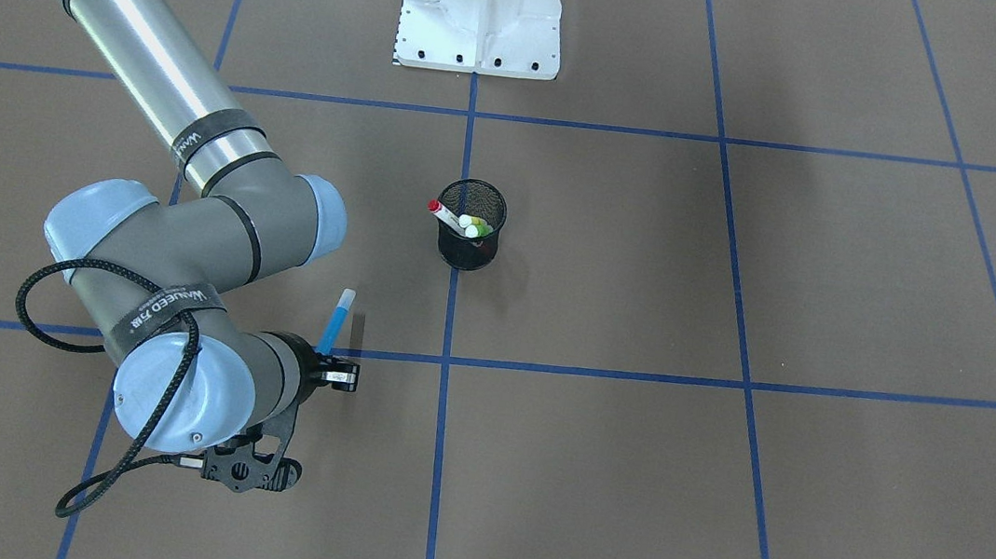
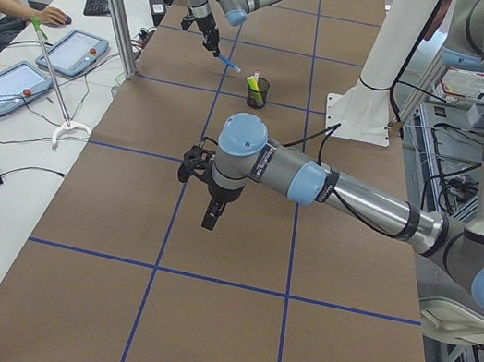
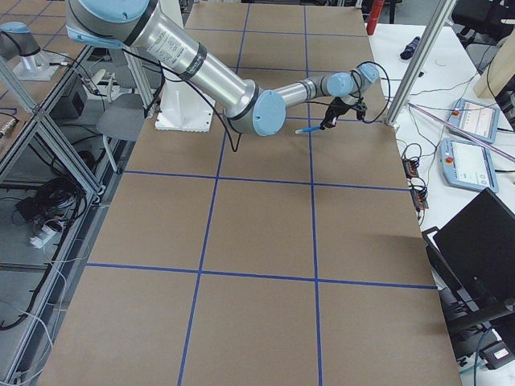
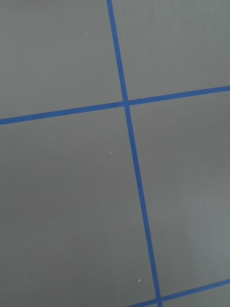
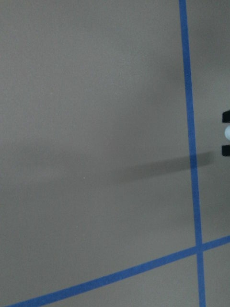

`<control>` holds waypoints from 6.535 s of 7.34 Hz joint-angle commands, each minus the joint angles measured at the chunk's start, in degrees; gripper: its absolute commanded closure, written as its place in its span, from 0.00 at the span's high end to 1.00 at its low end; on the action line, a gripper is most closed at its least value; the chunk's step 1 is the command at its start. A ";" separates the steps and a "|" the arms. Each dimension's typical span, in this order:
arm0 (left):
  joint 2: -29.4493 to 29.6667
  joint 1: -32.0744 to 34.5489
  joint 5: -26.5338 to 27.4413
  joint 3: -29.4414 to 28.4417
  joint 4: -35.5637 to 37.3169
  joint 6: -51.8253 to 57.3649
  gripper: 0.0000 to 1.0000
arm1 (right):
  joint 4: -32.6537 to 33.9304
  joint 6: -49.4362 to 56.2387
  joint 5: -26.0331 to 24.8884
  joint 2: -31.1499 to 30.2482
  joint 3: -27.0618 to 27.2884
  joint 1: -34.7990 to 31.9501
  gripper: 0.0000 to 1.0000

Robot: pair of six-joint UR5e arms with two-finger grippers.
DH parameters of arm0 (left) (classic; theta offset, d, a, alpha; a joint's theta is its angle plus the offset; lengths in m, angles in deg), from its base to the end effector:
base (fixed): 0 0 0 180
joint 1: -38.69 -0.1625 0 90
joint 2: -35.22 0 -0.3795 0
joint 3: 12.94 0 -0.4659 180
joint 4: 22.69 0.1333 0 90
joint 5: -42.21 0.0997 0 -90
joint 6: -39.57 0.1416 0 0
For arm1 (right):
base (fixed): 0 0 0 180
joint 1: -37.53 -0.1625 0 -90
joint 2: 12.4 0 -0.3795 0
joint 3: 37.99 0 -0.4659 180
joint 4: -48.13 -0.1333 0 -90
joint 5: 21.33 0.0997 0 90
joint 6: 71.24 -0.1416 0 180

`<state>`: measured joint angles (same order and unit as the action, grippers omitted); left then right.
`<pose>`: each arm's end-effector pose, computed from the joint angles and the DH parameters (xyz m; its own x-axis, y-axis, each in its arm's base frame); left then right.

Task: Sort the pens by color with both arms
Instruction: 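Carry the blue marker farther from the robot and lower it to the table, then open the right gripper to release the blue marker and raise it, then move the left gripper over the pen cup while the right arm withdraws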

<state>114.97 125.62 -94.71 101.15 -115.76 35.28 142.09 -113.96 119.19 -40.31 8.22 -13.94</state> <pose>-0.0026 -0.5092 0.4880 0.6726 0.1766 -0.7186 -0.0009 0.9713 0.2378 -0.5397 -0.7163 0.2564 0.6874 0.1133 0.7174 0.1867 0.9270 -0.3254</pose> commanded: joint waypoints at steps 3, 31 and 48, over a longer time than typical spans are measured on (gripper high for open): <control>-0.04 0.08 -0.11 0.96 0.00 -2.31 1.00 | -2.64 0.00 -0.24 -0.04 -2.61 1.02 0.00; 11.79 -11.83 0.68 3.94 -5.71 -38.60 1.00 | -8.26 -22.60 -16.86 -33.50 56.26 0.23 0.98; 72.82 -62.48 50.94 -30.05 20.39 -67.52 0.86 | -16.09 -4.84 -17.03 -52.33 59.35 -6.80 0.98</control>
<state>186.60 64.70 -45.99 74.05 -95.34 -32.31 126.02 -119.10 102.24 -92.54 67.79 -20.66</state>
